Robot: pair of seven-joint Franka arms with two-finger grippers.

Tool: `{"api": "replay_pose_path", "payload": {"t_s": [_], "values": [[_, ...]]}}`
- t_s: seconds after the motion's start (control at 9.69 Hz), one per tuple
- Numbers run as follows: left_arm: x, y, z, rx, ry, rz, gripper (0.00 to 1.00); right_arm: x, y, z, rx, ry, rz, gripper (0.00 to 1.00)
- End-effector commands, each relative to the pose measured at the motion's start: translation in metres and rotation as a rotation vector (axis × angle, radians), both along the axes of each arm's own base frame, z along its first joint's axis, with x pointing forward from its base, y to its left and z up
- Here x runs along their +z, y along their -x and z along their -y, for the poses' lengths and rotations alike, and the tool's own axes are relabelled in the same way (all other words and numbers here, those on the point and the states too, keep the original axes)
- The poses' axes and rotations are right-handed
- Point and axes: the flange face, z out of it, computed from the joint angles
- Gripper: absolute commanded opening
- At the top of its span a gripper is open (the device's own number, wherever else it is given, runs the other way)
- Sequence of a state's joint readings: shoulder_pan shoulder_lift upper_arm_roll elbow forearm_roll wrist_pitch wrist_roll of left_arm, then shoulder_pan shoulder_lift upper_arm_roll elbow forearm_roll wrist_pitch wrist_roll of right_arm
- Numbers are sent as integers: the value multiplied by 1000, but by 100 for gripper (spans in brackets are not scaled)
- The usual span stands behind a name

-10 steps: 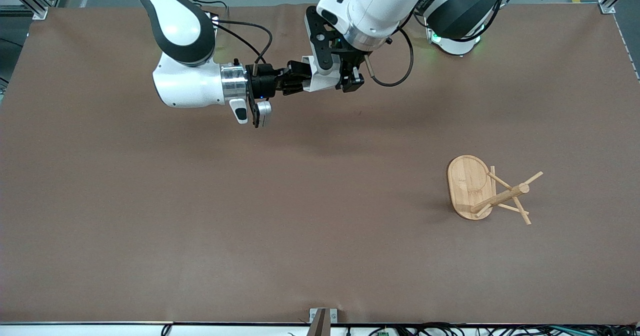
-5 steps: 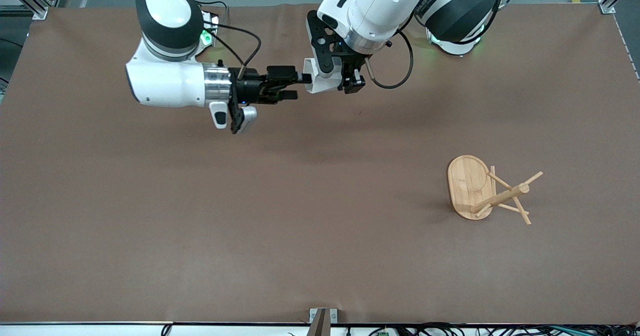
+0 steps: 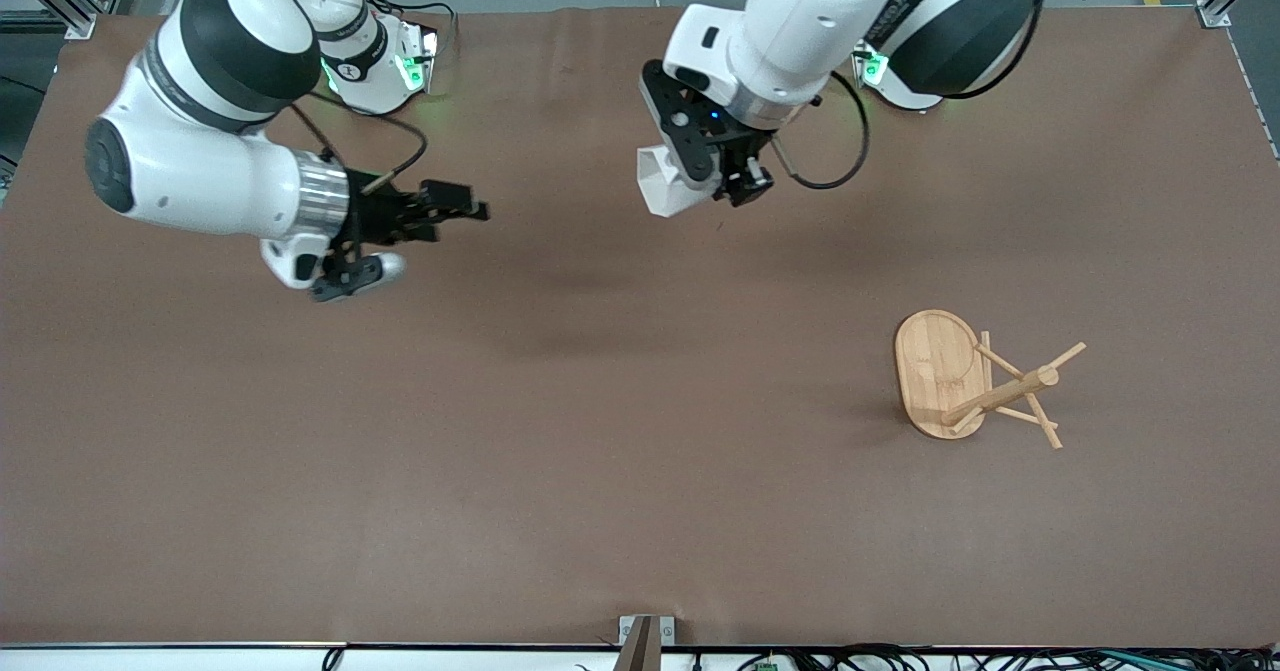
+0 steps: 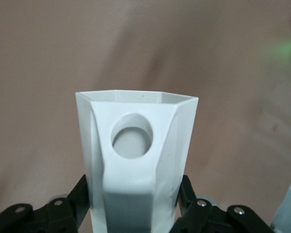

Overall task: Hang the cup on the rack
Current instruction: 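Open the right gripper and withdraw it while the left gripper holds the cup, then carry the cup with the left gripper over the wooden rack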

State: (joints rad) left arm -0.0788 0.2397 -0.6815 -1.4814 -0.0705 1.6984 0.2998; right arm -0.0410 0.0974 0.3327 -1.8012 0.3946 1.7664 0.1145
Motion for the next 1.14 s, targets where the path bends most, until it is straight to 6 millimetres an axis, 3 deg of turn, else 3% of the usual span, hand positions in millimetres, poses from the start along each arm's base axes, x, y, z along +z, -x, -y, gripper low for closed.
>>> {"api": "replay_pose_path", "payload": {"t_s": [0.0,0.21,0.31,0.41,0.52,0.72,1.03], "values": [[11,-10,-33,184,-81,20,0,33,-5,47,-59,372,141,100],[5,-48,-94,312,-101,-19,0,67,-24,127,-166,446,167,100],[1,-52,-104,341,-110,-26,0,87,-27,161,-231,447,175,100],[-7,-59,-119,392,-135,-34,0,110,-21,184,-230,448,176,100],[-18,-69,-151,451,-162,-47,0,135,-11,205,-215,440,167,100],[-57,-83,-196,535,-181,-75,0,180,19,236,-258,432,176,100],[-123,-91,-242,523,-178,-62,0,205,35,252,-296,413,158,100]]}}
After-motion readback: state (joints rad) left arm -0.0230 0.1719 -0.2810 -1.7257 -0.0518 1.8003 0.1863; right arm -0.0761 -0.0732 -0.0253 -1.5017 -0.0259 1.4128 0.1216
